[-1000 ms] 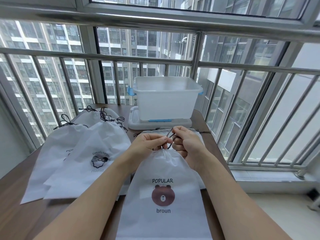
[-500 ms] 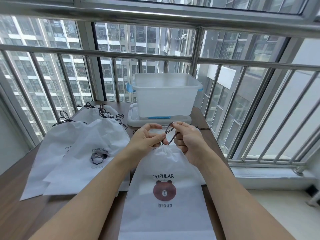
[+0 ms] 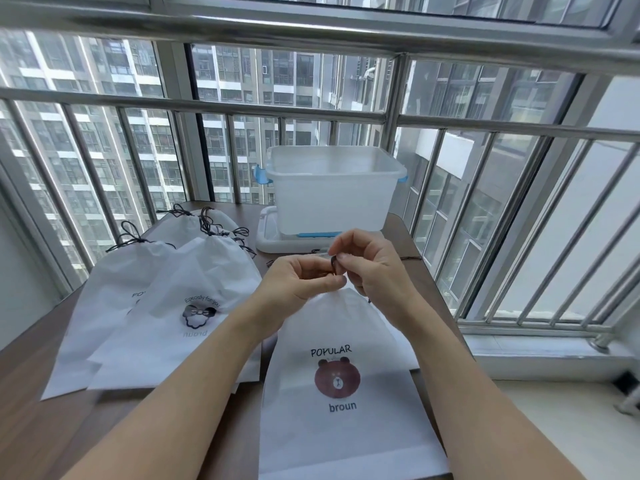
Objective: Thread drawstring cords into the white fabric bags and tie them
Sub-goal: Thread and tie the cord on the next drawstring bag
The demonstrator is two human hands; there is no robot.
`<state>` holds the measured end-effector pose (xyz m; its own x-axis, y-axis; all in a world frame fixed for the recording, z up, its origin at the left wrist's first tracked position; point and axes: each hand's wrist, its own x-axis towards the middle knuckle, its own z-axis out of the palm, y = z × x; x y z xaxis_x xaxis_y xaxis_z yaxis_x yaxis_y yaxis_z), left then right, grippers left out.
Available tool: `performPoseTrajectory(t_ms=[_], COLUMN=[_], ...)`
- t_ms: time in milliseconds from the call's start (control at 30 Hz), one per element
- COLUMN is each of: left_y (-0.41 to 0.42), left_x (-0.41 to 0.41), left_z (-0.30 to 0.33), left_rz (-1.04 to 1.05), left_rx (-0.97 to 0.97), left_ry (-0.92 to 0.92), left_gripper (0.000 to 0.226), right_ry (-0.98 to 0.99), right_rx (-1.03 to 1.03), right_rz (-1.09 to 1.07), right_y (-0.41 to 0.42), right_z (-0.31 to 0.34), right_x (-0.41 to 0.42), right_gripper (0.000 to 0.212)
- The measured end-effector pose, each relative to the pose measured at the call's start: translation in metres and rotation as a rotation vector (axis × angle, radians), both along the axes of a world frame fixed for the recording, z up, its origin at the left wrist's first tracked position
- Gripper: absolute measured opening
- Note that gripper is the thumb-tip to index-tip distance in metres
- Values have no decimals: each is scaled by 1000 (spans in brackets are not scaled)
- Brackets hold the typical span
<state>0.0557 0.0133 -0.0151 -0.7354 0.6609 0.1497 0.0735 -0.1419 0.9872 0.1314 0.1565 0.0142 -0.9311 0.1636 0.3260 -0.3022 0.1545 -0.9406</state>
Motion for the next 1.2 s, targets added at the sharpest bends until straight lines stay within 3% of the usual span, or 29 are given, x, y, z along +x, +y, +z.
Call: performPoseTrajectory(t_ms=[67, 200, 500, 833, 1200], left_y=[0, 5, 7, 6, 6], left_x=[1, 1, -1, -5, -3], left_z=[1, 0, 1, 1, 1], left_rz=[54, 143, 228, 205, 189], left_rx=[-77, -108, -26, -24, 15], left_ry=[28, -36, -165, -229, -219], left_gripper=[6, 32, 33, 46, 55], right_ry=[12, 49, -171, -270, -238], right_rx=[35, 148, -122, -25, -67], right_rz=[38, -42, -112, -90, -177], right_y=[-1, -4, 3, 10, 6], right_z=[-3, -14, -19, -20, -27], right_x=[0, -9, -11, -8, -15], right_gripper=[20, 15, 10, 9, 20])
